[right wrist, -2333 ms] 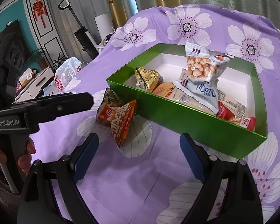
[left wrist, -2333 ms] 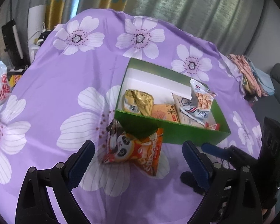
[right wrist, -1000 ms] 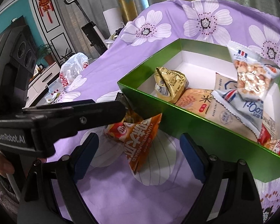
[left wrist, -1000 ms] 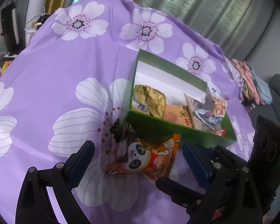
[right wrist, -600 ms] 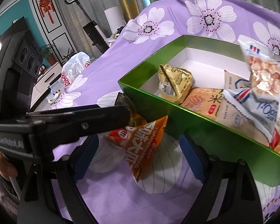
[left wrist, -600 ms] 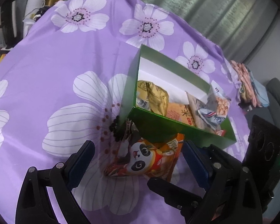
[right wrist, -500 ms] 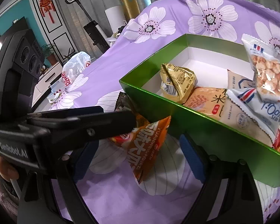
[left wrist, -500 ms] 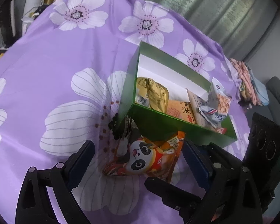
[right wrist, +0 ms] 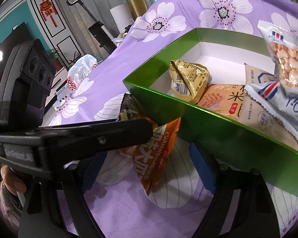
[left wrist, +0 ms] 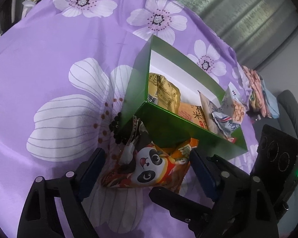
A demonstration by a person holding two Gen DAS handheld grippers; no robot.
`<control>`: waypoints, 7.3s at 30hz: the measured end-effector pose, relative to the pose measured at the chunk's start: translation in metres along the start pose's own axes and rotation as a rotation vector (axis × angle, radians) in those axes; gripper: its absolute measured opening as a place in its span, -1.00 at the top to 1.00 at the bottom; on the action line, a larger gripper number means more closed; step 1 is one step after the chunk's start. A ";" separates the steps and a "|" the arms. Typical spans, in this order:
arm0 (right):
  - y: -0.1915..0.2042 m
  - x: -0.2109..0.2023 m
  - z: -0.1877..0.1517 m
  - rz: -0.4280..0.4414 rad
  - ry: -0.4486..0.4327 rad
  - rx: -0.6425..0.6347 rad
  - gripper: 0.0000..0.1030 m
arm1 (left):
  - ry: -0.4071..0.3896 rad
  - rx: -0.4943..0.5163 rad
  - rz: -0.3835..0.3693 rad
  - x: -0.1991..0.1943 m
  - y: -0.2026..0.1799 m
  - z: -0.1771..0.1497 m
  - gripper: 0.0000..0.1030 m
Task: Organize snacks
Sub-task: 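Close the left tool on the orange panda bag, then lift the panda bag with the left tool and carry it over the box, then lower the panda bag into the green box and open the left tool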
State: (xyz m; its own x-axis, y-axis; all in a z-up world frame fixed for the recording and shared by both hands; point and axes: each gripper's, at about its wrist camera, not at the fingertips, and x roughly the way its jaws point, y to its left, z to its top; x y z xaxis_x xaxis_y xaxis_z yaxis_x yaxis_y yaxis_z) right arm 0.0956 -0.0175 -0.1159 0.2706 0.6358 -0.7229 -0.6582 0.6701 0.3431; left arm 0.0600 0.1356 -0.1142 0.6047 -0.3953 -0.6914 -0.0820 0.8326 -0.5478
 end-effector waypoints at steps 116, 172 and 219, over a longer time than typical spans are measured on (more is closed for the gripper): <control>-0.011 -0.159 -0.019 0.024 -0.262 -0.008 0.07 | -0.095 0.308 -0.036 -0.050 -0.178 -0.010 -0.41; -0.051 -0.080 0.050 0.050 -0.184 0.039 0.07 | -0.066 0.250 0.011 0.010 -0.123 0.071 -0.41; -0.080 -0.054 0.056 0.030 -0.098 0.076 0.07 | 0.018 0.225 0.060 0.055 -0.118 0.080 -0.41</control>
State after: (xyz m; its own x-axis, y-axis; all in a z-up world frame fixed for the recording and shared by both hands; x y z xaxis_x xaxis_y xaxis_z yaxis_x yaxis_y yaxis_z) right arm 0.1729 -0.0843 -0.0708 0.3209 0.6879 -0.6510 -0.6126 0.6750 0.4112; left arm 0.1666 0.0463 -0.0498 0.5900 -0.3474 -0.7289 0.0624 0.9196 -0.3878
